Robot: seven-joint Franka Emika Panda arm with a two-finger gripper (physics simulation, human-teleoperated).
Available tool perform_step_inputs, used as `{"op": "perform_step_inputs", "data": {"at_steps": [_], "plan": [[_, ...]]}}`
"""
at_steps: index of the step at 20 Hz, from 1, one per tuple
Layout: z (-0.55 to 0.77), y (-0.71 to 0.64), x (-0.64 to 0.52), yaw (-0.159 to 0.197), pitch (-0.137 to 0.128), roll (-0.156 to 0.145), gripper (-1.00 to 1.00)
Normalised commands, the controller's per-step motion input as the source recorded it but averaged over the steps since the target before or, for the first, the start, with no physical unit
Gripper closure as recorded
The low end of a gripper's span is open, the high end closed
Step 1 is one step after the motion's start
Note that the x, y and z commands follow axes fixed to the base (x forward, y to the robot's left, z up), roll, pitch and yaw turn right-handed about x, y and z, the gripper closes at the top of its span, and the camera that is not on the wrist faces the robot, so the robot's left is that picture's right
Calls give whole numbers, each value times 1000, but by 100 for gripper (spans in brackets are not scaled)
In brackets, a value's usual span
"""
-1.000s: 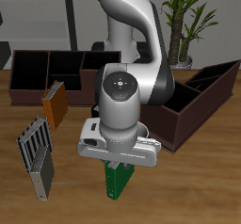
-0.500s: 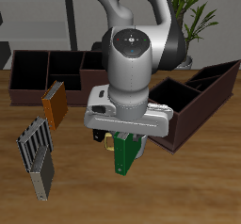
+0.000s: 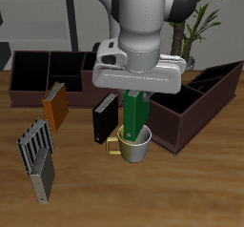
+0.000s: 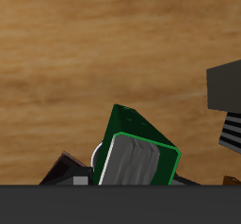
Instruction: Place the green book into the left desk caddy's right compartment
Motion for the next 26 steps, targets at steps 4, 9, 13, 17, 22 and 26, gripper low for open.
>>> {"op": "perform_step_inputs", "data": {"at_steps": [4,9,13,17,22,26], "plan": [[514,127,-324,4,2,27,100],[469,116,-504,28,-25,1,100],[392,4,-477,-11,-47,-33,100],[283,125,-502,21,-10,-34,100],[150,75,-329,-4,-7,-34,100],[85,400,-314,16,9,18,100]]}}
